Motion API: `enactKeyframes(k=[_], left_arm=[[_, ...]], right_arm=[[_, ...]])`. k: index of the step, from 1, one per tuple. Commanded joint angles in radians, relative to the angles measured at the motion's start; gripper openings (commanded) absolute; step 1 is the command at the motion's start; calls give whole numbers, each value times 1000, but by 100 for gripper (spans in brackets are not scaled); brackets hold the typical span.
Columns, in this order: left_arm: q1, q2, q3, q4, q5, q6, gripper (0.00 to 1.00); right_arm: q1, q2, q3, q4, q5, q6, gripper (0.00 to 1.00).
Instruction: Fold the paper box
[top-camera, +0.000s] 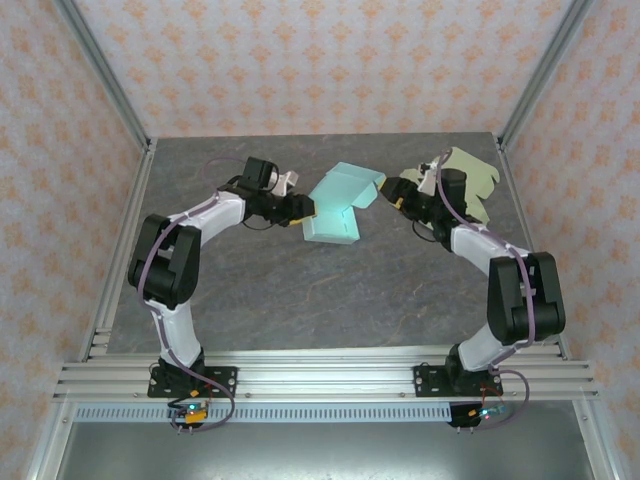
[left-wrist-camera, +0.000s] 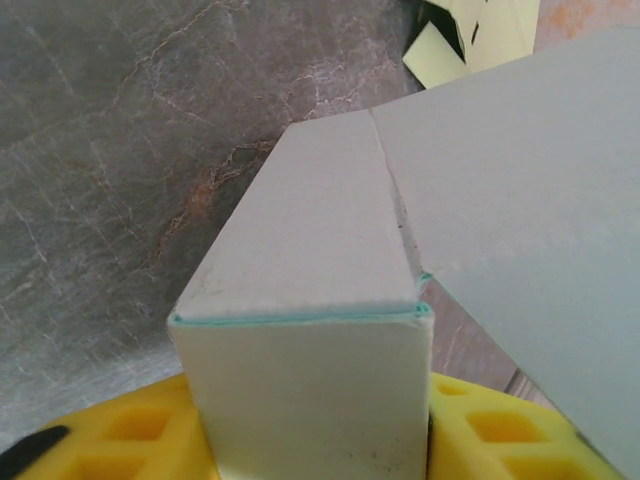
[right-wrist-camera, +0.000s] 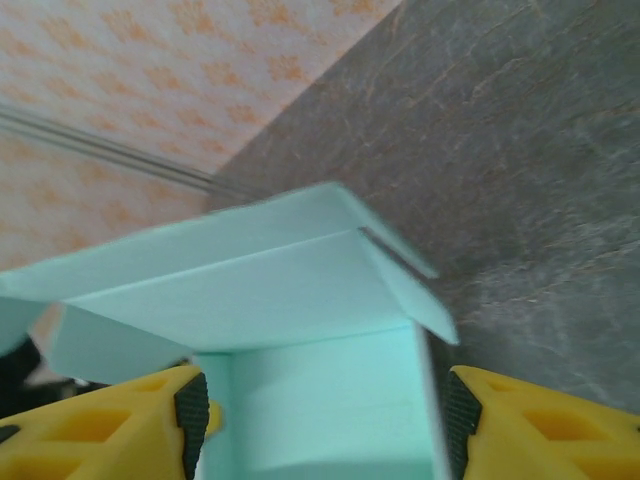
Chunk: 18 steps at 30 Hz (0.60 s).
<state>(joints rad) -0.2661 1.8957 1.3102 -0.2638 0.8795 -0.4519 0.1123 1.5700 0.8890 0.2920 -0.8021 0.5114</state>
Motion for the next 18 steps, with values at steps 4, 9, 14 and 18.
enactKeyframes(k=[4,9,14,18], left_arm=[[43,8,62,-179,-46,202,70],[57,-17,53,-214,-103,235,73],[59,-91,-5,-187,-167,234,75],[59,-172,-24,-184,-252,224,75]], right_arm=[[1,-5,57,-121,24,-209,63],[11,21,101,-191,10,-247,63],[41,43,134,-250,4,-296,62],[84,62,189,-321,9,-356,65]])
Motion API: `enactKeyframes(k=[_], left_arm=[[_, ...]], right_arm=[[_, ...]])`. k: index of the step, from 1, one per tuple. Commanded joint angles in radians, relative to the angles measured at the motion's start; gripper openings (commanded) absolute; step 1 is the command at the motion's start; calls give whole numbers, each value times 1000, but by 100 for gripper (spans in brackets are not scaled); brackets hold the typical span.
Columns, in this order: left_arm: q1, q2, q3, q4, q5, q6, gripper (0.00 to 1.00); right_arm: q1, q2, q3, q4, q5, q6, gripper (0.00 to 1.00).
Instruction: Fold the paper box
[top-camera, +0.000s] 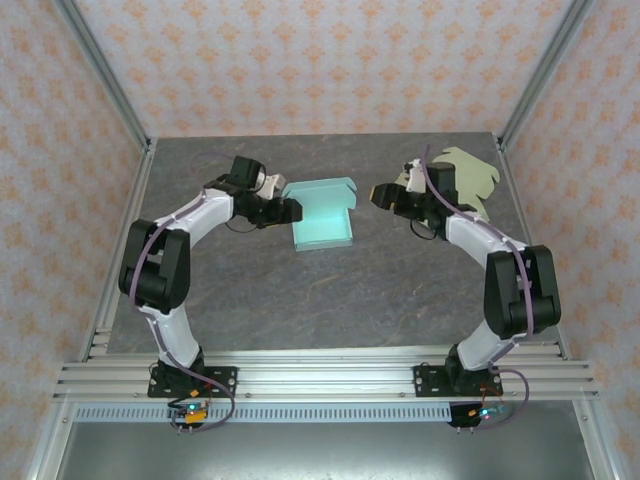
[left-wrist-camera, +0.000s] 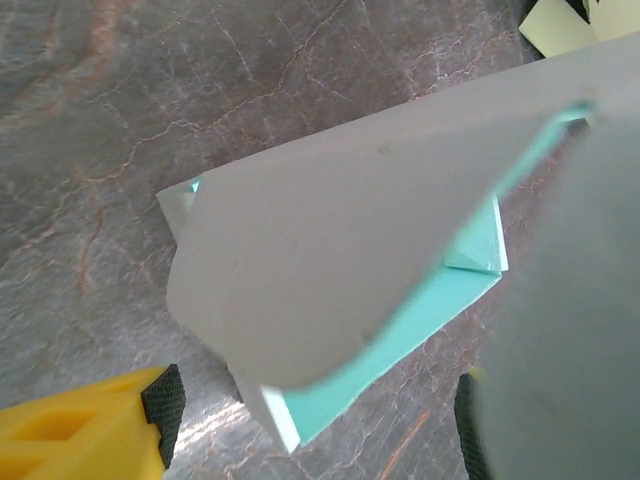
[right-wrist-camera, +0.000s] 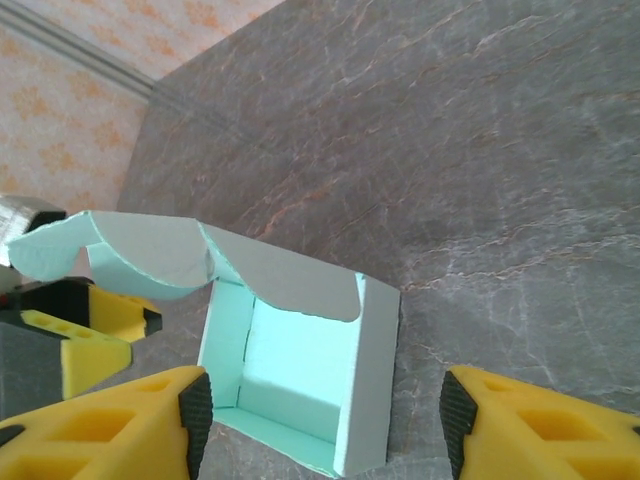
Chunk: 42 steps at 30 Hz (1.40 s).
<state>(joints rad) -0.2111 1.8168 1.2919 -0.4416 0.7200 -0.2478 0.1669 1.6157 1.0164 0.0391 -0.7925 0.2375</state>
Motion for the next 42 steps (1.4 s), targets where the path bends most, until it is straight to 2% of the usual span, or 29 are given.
enactKeyframes(k=[1,4,9,13,17,23,30,33,38,42], left_arm=[[3,-117,-6,-13,-126,28,75],[4,-166,11,-24,-199,49,75],[-6,-127,98,-86,-214,119,73],[-24,-83,124,-85,-188,116,62],[-50,-69,135,-77,-233,120,50],[-71,-37,176,-93,-259,115,36],[-76,-30,170,-84,-251,70,27],[-80,-14,168,-70,-236,21,25],[-89,-12,129,-10,-214,-55,25],[-85,-73,112,-42,-314,-36,44]], right_arm=[[39,28,87,-112,19,-108,67],[52,64,158,-181,25,-142,75],[81,138,271,-264,-28,-226,74],[96,216,364,-334,-58,-238,62],[101,257,399,-329,-38,-227,59],[115,305,455,-362,-43,-213,41],[142,300,438,-318,-65,-142,30],[156,296,421,-302,-54,-120,28],[174,275,374,-289,14,-95,23],[174,250,334,-252,51,-73,23]])
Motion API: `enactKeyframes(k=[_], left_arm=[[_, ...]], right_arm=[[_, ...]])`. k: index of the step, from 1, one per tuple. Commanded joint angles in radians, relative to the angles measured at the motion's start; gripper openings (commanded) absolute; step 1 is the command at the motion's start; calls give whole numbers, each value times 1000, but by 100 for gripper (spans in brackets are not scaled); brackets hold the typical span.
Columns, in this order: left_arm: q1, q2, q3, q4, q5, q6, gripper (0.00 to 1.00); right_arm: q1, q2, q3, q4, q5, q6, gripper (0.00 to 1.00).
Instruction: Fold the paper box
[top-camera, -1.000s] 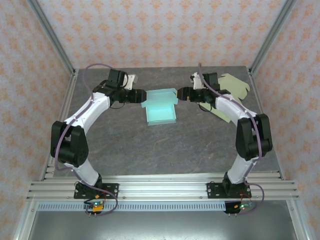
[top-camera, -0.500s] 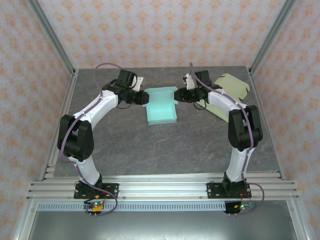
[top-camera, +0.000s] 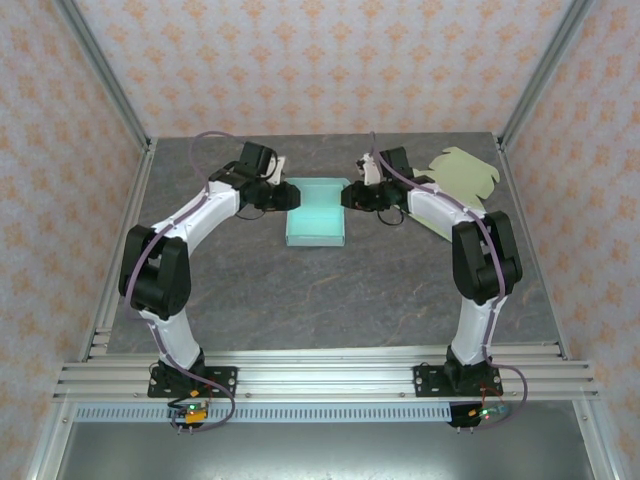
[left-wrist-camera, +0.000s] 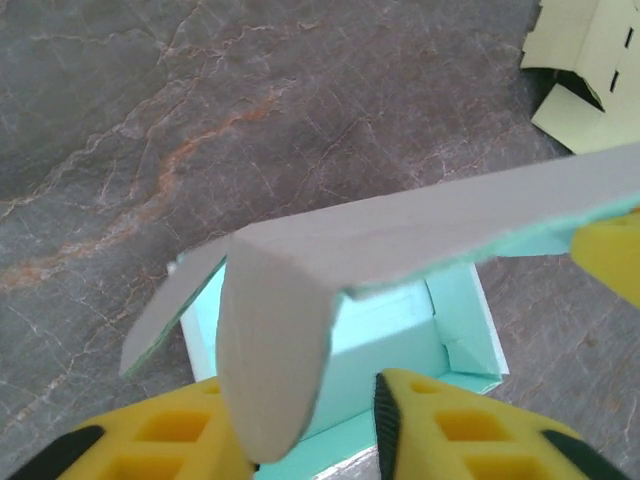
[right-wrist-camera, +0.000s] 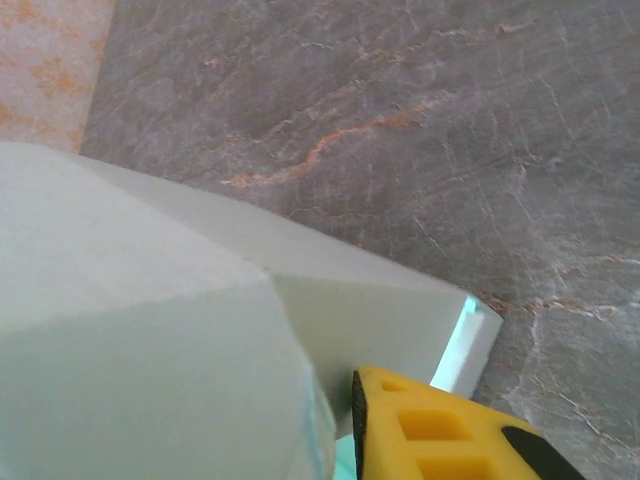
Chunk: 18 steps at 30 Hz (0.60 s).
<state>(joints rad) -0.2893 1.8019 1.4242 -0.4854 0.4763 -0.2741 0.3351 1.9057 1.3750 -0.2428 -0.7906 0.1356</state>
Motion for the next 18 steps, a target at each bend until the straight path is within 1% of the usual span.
enactKeyframes(k=[1,3,5,7,9,11,15,18], left_arm=[[-4,-77,-28,-4,-105,0,48],[9,-117,-46,-16,-179,19,61],[15,-141,-60,-19,-228,54,66],[15,-149,-63,-10,-253,78,70],[15,-131,-52,1,-247,87,72],[13,-105,-31,14,-223,91,72],[10,-64,-14,66,-177,90,70],[6,-38,5,66,-158,97,64]], right_arm=[[5,-38,-19,23,56,28,23],[5,-30,-4,5,51,31,24],[5,-34,-5,13,45,36,25],[5,-39,0,11,55,28,29],[5,-42,14,-7,64,24,40],[5,-48,14,-6,65,25,43],[5,-32,47,-43,74,-1,44],[4,-18,68,-58,71,-5,44]])
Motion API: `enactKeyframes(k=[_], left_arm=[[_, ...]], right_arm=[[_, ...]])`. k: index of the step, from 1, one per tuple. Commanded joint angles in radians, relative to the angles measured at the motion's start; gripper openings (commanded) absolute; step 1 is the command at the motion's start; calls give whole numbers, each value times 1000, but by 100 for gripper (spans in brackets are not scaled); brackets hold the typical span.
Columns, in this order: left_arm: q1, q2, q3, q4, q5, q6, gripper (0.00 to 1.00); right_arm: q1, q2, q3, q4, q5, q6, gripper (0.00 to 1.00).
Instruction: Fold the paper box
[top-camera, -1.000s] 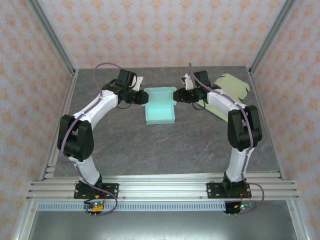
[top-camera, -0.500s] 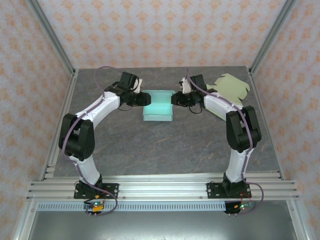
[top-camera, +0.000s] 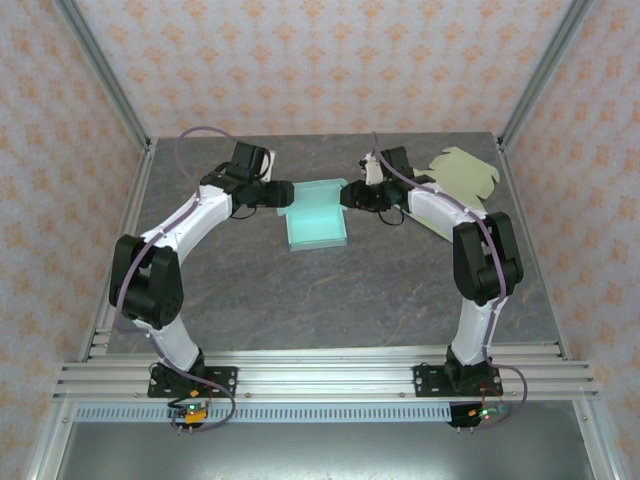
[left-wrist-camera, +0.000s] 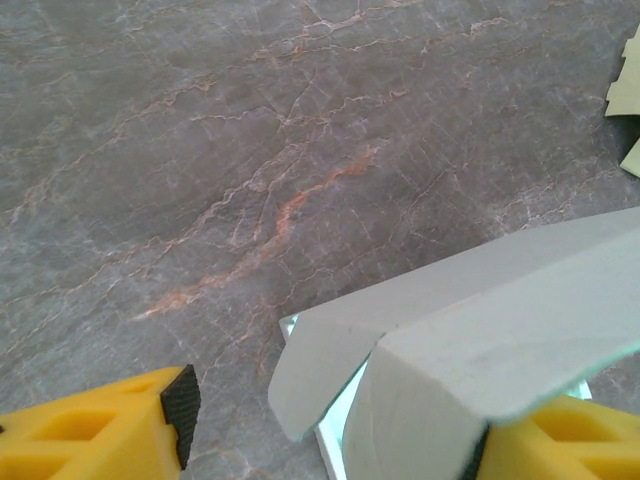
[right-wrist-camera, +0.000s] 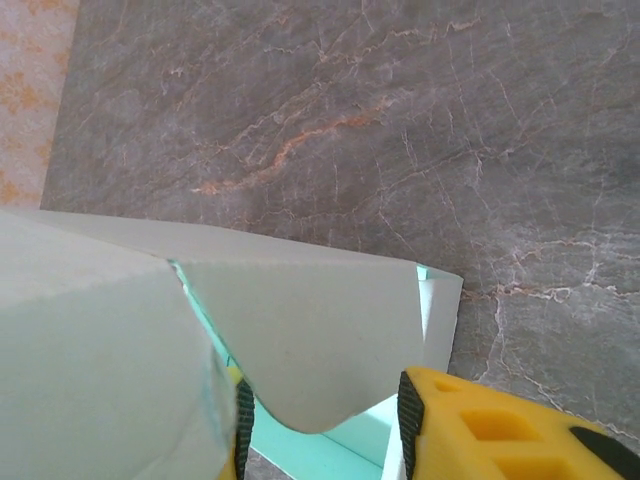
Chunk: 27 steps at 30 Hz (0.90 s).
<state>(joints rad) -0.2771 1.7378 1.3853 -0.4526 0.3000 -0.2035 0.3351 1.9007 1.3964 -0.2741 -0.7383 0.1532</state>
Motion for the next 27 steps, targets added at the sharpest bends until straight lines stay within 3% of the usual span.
enactKeyframes(k=[1,7,18,27], left_arm=[[-9,32,49,29,18,30,62],[-16,42,42,2,6,48,56],[-19,83,78,-34,-10,63,29],[-50,97,83,-40,-5,-28,17]], right_arm=[[5,-11,50,-23,16,-22,44],[5,10,85,-40,12,-30,44],[9,49,114,-50,-9,-40,32],[48,35,86,-31,3,-23,27]])
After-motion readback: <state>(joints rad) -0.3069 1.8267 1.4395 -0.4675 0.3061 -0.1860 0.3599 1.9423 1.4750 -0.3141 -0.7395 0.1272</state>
